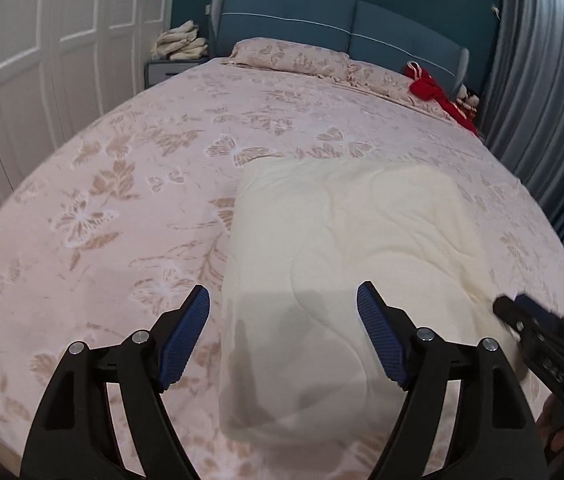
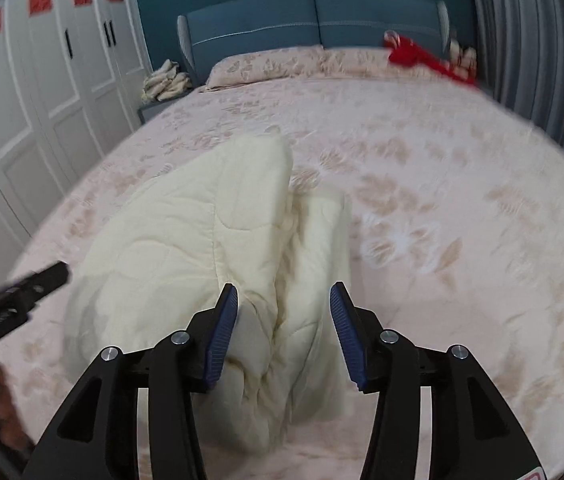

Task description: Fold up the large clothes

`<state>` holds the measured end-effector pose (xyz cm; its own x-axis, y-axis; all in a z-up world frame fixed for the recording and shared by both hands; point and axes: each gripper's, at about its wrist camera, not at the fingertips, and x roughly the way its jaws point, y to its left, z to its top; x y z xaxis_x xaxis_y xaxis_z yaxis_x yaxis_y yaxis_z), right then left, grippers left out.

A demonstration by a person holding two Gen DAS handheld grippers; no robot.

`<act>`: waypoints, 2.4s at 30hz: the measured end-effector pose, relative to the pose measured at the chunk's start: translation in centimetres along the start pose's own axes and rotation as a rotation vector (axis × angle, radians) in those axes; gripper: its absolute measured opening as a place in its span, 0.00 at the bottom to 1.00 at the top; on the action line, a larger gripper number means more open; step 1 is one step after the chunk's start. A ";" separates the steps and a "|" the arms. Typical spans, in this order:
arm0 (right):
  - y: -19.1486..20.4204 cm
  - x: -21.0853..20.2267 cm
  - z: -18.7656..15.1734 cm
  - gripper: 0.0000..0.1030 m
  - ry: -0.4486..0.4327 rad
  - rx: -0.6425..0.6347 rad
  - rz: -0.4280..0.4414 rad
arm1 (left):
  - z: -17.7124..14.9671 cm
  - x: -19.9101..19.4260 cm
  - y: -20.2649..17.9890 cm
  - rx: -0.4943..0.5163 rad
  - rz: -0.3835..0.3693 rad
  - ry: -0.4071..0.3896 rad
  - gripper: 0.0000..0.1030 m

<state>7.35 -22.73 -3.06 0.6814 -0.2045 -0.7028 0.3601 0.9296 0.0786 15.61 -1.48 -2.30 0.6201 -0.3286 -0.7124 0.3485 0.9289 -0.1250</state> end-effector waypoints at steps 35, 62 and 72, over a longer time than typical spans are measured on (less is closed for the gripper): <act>3.3 4.7 -4.8 0.09 0.195 -0.146 -0.061 | -4.6 4.8 -5.1 0.074 0.195 0.208 0.70; -2.5 -0.7 -1.9 0.31 0.138 0.096 0.065 | -0.8 0.9 4.5 -0.273 0.072 0.146 0.74; -4.0 3.5 -4.0 0.30 0.271 0.119 0.030 | -4.7 3.0 3.5 -0.280 0.039 0.227 0.75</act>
<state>5.81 -25.94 -8.67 0.5032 -0.0734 -0.8610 0.4254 0.8884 0.1729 15.39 1.56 -8.17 0.4464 -0.2745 -0.8517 0.1016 0.9612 -0.2566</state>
